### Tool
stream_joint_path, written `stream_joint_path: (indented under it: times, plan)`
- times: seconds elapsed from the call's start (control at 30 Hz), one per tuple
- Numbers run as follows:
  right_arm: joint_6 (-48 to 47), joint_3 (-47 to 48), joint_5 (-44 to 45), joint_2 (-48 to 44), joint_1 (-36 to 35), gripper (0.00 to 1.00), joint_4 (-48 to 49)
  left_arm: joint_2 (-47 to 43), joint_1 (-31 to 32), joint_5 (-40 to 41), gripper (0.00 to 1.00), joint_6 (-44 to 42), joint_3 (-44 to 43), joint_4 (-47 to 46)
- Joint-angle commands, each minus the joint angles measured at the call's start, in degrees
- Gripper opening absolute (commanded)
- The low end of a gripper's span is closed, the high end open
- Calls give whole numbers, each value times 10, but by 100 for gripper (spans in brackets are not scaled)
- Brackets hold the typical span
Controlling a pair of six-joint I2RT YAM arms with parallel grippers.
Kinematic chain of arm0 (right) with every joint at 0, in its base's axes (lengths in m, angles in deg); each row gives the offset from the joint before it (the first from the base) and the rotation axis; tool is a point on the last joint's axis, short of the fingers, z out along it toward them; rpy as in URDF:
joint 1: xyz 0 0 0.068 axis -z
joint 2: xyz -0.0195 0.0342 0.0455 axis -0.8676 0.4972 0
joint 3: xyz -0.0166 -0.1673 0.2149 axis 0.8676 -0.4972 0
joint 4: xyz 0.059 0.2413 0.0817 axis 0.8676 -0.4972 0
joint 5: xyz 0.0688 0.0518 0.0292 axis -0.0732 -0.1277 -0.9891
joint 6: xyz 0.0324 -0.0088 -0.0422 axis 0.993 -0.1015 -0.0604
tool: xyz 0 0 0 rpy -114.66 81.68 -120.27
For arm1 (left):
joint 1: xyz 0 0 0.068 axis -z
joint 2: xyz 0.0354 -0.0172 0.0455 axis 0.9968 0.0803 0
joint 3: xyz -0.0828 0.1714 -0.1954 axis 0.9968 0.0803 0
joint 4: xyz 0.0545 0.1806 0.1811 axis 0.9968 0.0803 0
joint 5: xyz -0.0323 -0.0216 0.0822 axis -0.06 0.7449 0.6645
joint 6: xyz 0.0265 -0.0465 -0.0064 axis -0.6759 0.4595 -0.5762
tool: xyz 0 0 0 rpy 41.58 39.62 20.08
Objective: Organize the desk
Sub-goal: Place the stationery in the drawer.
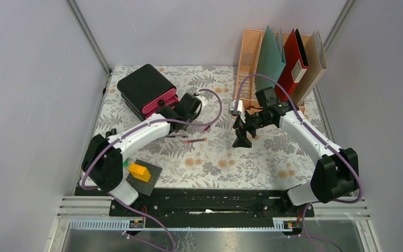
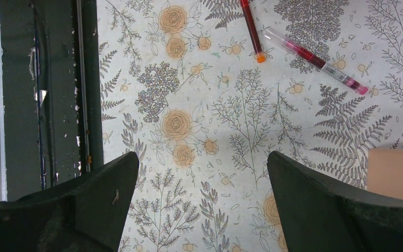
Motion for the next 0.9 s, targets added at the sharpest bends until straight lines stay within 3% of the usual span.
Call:
stream_joint_path:
  times: [0.0, 0.33, 0.4, 0.6, 0.87]
  plan:
    - [-9, 1, -20, -3, 3, 100, -3, -30, -31, 67, 0, -55, -26, 6]
    - [-10, 3, -26, 0, 3, 100, -7, 1, -72, 126, 1, -88, -32, -21]
    - [-11, 3, -26, 0, 3, 100, -8, 11, -74, 144, 17, -85, -31, -22]
    - [-12, 3, -30, 2, 3, 100, -9, 12, -76, 178, 52, -70, -39, -23]
    - [-14, 6, -34, 7, 3, 100, -15, -64, -74, 92, 71, -14, -42, -36]
